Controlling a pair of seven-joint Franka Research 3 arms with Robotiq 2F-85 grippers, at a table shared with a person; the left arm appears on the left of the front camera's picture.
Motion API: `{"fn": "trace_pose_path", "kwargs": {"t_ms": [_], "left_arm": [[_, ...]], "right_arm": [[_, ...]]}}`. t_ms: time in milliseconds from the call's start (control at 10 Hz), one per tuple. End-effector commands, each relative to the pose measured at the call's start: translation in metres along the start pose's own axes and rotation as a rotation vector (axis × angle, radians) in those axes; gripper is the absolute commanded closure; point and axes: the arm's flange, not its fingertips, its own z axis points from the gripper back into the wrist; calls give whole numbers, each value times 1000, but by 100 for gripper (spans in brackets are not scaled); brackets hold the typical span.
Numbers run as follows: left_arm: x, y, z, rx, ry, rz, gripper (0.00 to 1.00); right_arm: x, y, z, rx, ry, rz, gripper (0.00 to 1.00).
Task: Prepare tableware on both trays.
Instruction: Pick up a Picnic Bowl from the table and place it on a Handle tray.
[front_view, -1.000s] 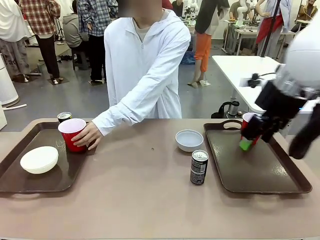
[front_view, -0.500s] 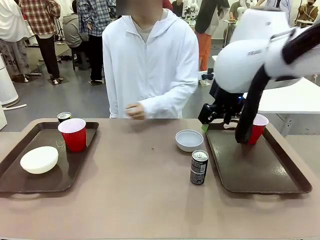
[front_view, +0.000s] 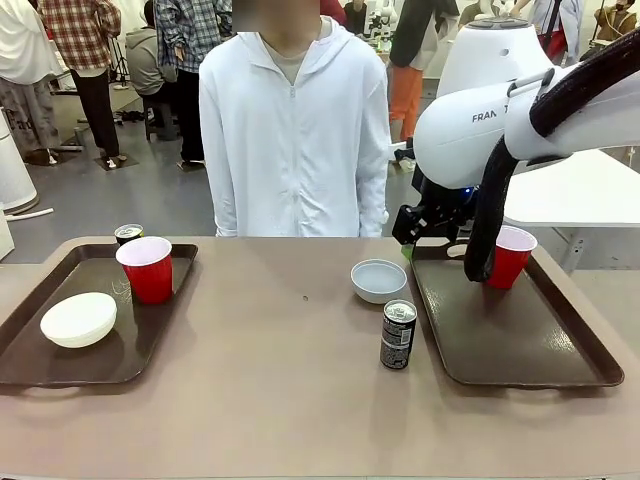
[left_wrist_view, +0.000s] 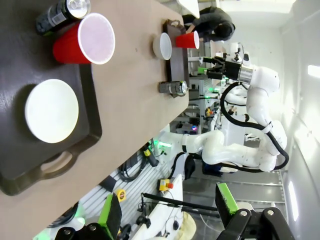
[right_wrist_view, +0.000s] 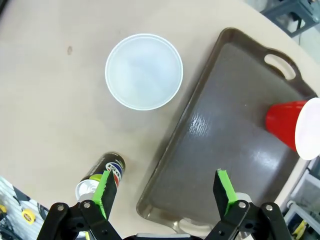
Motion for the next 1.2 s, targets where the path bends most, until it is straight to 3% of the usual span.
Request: {"fn": "trace_pose_path", "kwargs": {"t_ms": [0, 500, 1100], "left_arm": [[1, -4, 3, -13, -8, 9, 0], [1, -4, 3, -13, -8, 9, 0], [1, -4, 3, -13, -8, 9, 0]], "right_arm": [[-4, 0, 0, 16, -11, -1, 0], [16, -5, -49, 102, -24, 2, 0], [48, 0, -97, 55, -22, -9, 0]]}}
